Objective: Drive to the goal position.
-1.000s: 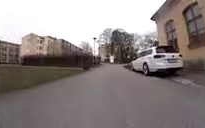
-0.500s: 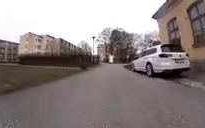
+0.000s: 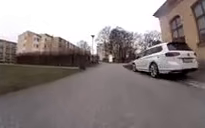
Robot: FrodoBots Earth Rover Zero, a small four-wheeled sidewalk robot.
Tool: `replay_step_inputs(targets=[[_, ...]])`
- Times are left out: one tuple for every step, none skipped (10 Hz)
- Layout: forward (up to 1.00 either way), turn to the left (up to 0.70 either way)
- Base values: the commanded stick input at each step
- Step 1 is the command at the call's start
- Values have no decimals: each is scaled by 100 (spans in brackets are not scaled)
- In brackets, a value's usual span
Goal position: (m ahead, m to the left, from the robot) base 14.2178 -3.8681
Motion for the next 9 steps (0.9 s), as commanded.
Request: replay_step_inputs(targets=[[100,0],[100,0],[100,0],[100,0],[100,0],[100,0],[100,0],[100,0],[100,0]])
